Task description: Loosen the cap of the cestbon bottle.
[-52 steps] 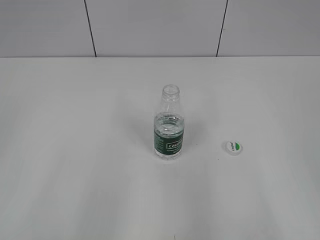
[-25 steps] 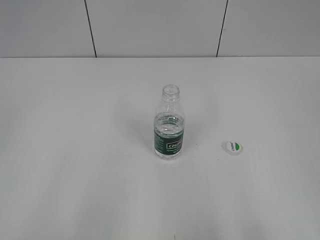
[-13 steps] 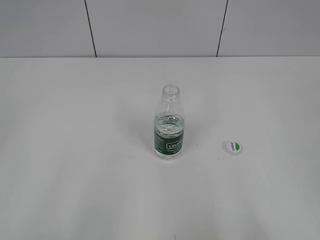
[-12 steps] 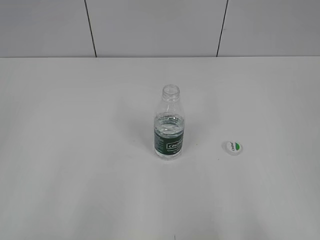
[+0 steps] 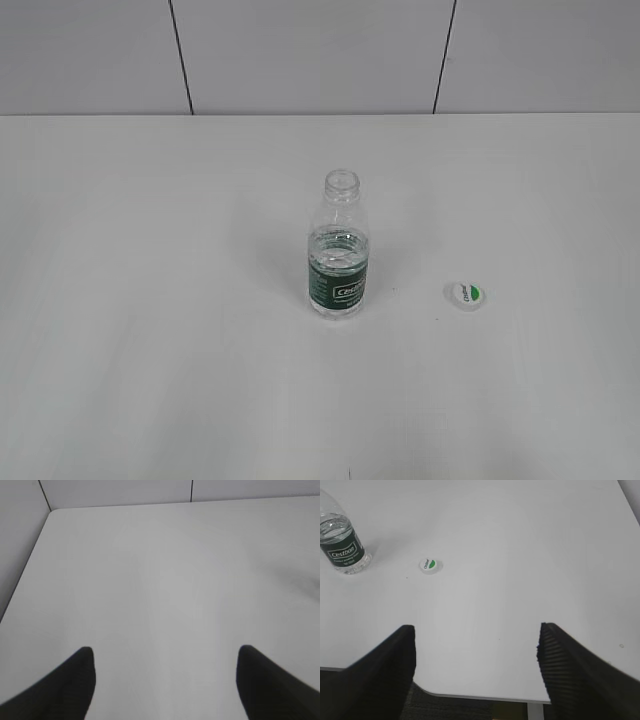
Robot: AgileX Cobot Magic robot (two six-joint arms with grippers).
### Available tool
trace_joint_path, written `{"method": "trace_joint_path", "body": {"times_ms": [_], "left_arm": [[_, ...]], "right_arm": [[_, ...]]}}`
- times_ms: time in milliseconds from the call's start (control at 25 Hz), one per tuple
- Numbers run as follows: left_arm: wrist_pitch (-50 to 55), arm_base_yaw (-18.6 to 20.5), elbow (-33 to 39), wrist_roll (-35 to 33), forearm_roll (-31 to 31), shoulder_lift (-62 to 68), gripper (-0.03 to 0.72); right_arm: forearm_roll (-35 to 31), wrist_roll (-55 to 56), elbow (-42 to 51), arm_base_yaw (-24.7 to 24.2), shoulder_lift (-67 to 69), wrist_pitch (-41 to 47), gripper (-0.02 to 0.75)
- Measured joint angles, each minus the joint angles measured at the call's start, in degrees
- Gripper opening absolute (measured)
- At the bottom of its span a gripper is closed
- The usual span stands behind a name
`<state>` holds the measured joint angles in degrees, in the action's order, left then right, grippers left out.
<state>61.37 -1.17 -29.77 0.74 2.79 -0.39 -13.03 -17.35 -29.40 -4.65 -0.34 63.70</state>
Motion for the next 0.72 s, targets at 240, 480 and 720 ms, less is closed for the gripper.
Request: {"method": "trace_joint_path", "body": {"times_ms": [240,480,720], "left_arm": [[0.0,0.0,0.0,0.0,-0.3,0.0,0.529],[0.0,0.0,0.0,0.0,-1.4,0.0,0.528],[0.0,0.0,0.0,0.0,-1.5,0.0,0.528]], "right_arm": [[0.0,0.1,0.0,0.1,0.0,0.0,0.580],[0.0,0.1,0.0,0.1,0.0,0.0,0.580],[0.0,0.1,0.0,0.1,0.0,0.0,0.580]]}}
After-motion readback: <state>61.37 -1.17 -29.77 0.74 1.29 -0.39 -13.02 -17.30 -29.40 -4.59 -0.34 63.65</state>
